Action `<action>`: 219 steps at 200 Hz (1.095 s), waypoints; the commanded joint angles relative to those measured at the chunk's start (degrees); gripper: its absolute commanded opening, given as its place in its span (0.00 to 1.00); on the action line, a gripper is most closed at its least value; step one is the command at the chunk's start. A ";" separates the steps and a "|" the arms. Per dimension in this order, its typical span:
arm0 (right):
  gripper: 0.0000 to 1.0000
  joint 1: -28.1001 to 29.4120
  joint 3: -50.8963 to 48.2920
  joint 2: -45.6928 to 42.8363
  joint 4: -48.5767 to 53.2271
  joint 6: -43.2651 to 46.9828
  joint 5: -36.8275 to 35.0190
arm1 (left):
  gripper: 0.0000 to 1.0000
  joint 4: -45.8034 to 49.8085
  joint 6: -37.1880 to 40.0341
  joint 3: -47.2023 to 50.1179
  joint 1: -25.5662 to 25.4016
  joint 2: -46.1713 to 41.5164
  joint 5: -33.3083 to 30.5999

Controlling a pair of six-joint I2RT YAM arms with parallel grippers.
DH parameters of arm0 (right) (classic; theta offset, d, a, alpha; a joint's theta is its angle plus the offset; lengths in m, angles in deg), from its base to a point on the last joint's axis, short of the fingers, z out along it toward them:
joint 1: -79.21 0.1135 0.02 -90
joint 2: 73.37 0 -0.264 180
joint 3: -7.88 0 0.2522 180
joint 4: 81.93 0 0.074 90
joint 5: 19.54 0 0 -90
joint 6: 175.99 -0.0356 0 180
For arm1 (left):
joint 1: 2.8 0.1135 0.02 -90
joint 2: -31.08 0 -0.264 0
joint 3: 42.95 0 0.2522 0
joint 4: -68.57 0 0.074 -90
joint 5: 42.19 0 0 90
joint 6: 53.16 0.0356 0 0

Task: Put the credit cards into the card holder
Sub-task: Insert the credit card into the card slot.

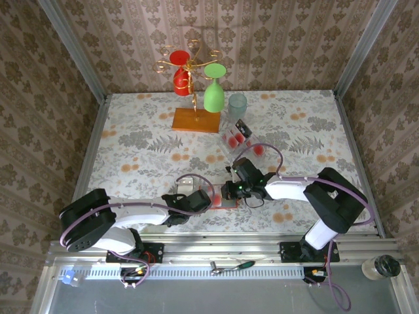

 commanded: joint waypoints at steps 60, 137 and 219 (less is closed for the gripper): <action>0.08 1.70 4.90 -1.88 7.23 2.30 -1.37 | 1.00 2.91 4.15 -1.02 3.04 -6.24 -0.05; 0.08 1.88 7.95 -3.62 13.46 5.37 -2.45 | 1.00 5.19 5.35 3.37 7.23 -12.37 1.96; 0.06 3.07 10.57 2.39 12.02 4.71 -1.05 | 1.00 6.88 6.81 1.35 7.42 -5.86 2.06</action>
